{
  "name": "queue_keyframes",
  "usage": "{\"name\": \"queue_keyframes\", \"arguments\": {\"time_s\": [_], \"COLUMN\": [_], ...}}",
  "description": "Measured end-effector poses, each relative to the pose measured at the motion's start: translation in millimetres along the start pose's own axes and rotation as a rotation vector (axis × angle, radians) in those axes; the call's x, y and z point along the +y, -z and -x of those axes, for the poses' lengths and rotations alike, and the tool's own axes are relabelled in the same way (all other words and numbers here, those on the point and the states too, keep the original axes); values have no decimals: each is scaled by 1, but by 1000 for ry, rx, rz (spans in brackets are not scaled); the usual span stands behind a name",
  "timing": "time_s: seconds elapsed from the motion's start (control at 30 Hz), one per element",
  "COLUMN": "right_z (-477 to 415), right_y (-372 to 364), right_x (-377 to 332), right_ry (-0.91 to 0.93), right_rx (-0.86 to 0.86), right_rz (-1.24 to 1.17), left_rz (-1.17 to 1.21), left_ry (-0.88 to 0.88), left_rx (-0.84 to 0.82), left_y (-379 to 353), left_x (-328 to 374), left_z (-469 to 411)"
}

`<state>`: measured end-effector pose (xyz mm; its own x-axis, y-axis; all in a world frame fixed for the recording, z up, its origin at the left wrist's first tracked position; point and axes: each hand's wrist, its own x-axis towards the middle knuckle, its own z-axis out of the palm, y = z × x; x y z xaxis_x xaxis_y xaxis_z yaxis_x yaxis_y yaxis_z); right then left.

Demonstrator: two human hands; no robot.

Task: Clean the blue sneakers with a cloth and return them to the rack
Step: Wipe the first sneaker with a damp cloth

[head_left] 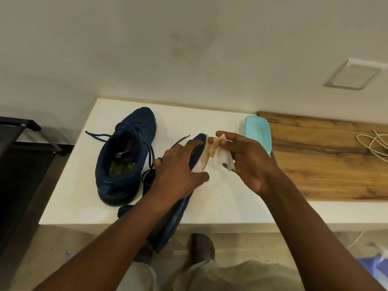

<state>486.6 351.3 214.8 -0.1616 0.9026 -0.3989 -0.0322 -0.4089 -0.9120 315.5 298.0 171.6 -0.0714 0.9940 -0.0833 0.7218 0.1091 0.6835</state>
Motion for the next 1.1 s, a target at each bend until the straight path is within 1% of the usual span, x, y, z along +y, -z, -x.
{"name": "queue_keyframes", "arguments": {"time_s": [0.1,0.2,0.27,0.37,0.43,0.5,0.53,0.6,0.67,0.77,0.83,0.97,1.1], "right_z": [0,1,-1,-11,-18,-20,-18,-13,-7,-4,0,9,-18], "right_y": [2,0,-5,-10,-11,-12,-13,-14,-13,-16,-16,-16,-15], "right_x": [0,1,6,18,22,23,24,27,29,26,26,35,26], "right_ry": [39,169,218,317,413,531,564,563,518,494,524,581,539], "right_rx": [-17,8,13,126,236,286,279,212,166,185,207,159,277], "right_rz": [50,207,328,583,662,762,818,898,936,932,939,912,813], "left_rz": [-7,-13,-23,-68,-95,-102,-105,-101,-82,-71,-65,-93,-123], "left_ry": [5,-4,-9,-3,-3,-7,-10,-11,-13,-17,-11,6,-8], "left_rx": [2,7,11,11,5,4,5,8,18,23,10,-28,-55], "left_y": [0,-1,-2,-4,-5,-5,-5,-6,-6,-5,-5,-5,-7], "left_x": [0,0,0,1,1,0,0,0,0,-1,-1,-1,2], "left_z": [0,0,0,0,-1,-2,-2,-1,-1,-2,-1,-1,-1]}}
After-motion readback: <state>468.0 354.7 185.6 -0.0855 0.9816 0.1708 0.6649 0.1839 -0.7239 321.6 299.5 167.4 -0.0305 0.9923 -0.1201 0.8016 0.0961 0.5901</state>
